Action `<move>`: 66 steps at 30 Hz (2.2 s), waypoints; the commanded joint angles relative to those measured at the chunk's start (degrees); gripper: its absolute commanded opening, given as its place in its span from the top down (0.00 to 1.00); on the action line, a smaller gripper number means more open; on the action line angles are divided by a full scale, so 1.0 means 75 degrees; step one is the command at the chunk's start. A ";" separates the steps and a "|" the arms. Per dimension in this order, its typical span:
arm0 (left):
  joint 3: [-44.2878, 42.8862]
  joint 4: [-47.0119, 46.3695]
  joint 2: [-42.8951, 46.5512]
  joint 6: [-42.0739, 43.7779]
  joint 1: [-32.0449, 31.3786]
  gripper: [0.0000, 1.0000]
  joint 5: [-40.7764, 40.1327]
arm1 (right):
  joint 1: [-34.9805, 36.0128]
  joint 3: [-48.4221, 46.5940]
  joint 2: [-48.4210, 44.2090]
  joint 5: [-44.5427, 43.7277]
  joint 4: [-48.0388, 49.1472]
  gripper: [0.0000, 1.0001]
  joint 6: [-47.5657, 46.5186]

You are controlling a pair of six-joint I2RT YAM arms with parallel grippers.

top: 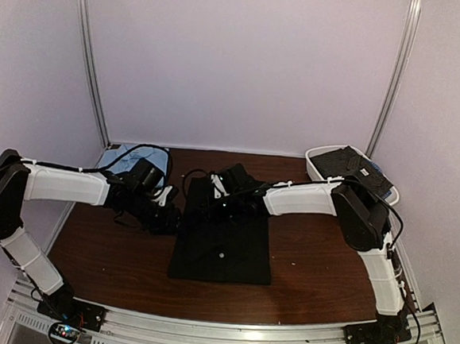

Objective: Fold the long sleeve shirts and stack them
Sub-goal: Smooth out the 2/3-rectangle-folded shirt at the center of the board.

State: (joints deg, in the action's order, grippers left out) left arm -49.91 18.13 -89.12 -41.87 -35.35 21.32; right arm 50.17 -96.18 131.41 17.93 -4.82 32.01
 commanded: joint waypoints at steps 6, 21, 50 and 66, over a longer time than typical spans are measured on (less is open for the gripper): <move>-0.1042 0.0247 -0.0796 0.0350 -0.0137 0.55 -0.0448 | -0.0171 -0.0338 -0.0214 0.0258 0.0065 0.59 -0.0017; -0.1269 0.0829 -0.0929 0.0150 -0.0198 0.68 -0.0835 | -0.0179 0.1215 -0.2327 -0.0834 -0.0192 0.55 -0.0554; -0.2848 0.0637 -0.2194 -0.0887 0.0109 1.00 -0.0529 | -0.0072 0.3995 -0.4590 -0.1435 0.0246 0.54 -0.0463; -0.2232 -0.0090 -0.2280 -0.1223 0.0472 0.79 -0.0152 | 0.1156 0.4059 -0.4526 -0.1488 0.0037 0.50 -0.1417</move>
State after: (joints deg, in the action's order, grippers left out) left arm -67.83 20.25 -106.21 -50.94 -32.18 19.44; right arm 55.00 -64.14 97.51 7.25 -3.84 25.43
